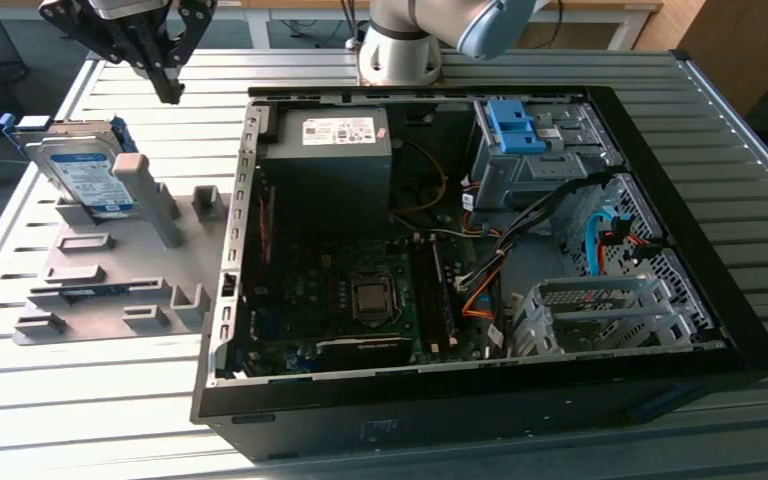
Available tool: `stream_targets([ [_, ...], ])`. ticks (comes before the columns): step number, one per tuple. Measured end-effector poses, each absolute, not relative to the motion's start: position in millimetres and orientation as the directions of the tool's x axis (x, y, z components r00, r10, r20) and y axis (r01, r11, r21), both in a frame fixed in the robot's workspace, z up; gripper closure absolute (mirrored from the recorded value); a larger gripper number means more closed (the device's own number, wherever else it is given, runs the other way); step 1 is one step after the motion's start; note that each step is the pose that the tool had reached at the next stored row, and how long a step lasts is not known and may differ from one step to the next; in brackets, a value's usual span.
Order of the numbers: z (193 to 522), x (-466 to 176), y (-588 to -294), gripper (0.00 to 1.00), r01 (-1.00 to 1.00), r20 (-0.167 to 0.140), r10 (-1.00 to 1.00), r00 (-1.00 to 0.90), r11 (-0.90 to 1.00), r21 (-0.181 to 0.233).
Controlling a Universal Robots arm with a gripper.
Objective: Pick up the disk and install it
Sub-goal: 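Reach for the disk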
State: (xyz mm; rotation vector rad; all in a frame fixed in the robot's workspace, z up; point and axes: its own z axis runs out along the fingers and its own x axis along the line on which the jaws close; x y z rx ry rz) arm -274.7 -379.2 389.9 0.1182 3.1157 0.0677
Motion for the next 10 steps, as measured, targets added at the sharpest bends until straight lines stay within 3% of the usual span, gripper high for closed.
stream_targets([
  [10, 389.9, -285.9, -374.4, 0.89, 0.075, -0.021, 0.076, -0.997, 0.996, 0.044],
])
